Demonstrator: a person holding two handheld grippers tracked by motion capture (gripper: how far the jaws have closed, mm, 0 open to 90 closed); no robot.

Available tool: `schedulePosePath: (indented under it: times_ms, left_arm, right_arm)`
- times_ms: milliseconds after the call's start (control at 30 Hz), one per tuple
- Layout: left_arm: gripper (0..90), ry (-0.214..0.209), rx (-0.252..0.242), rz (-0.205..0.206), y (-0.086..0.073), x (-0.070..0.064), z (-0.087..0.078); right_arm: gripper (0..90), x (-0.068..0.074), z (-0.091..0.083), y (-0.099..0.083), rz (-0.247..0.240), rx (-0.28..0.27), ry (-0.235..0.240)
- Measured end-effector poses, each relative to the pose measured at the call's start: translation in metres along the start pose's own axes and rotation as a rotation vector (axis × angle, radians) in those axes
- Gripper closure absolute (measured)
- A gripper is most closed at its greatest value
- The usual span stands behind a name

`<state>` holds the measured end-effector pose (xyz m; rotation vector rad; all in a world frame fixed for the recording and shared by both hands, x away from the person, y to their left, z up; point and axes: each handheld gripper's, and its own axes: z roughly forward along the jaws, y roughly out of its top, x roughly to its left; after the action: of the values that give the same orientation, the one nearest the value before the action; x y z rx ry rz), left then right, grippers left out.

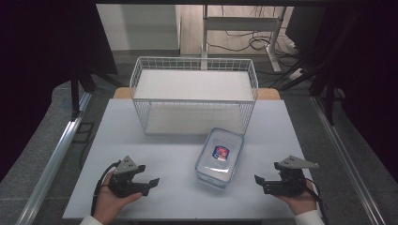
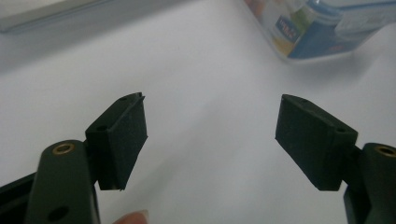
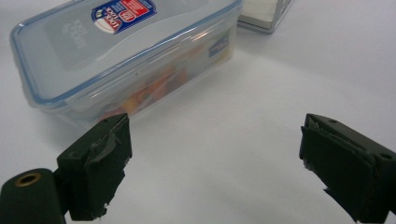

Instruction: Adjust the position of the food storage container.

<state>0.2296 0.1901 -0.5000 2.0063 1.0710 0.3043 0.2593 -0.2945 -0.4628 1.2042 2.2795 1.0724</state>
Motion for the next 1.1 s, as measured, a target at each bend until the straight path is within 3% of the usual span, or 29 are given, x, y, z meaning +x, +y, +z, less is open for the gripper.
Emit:
schedulePosePath:
  times_ms: [100,233,400,567,767,833,900,1100]
  left_arm:
    - [24.9,0.027,-0.003,0.018,0.002,0.000,0.001]
    - [24.9,0.024,-0.002,-0.002,0.004,0.002,0.003]
    - [24.8,0.021,0.003,0.007,0.000,0.001,0.001]
    - [24.7,0.017,-0.021,-0.006,-0.001,0.001,-0.007]
    - [24.4,0.004,-0.018,-0.002,0.000,0.002,-0.006]
    - [24.3,0.000,-0.011,0.004,0.001,0.002,-0.004]
    - [24.1,-0.004,0.009,0.019,0.001,0.002,-0.001]
    - [24.0,-0.008,0.017,0.013,0.000,0.004,0.002]
  right_arm:
    - [11.1,0.000,0.000,0.000,0.006,-0.004,0.020]
    - [12.5,0.000,0.004,-0.001,-0.023,0.016,0.022]
    - [13.7,-0.003,0.005,0.001,-0.024,0.023,0.017]
    - [17.1,-0.006,-0.002,-0.001,-0.014,0.033,0.010]
    - [19.7,-0.007,-0.015,0.005,-0.005,0.001,0.008]
    - [21.2,-0.006,-0.015,0.007,-0.004,-0.005,0.027]
    - [25.1,-0.004,-0.012,0.010,-0.008,0.001,0.075]
    - [32.0,0.004,-0.002,0.015,-0.042,0.056,0.086]
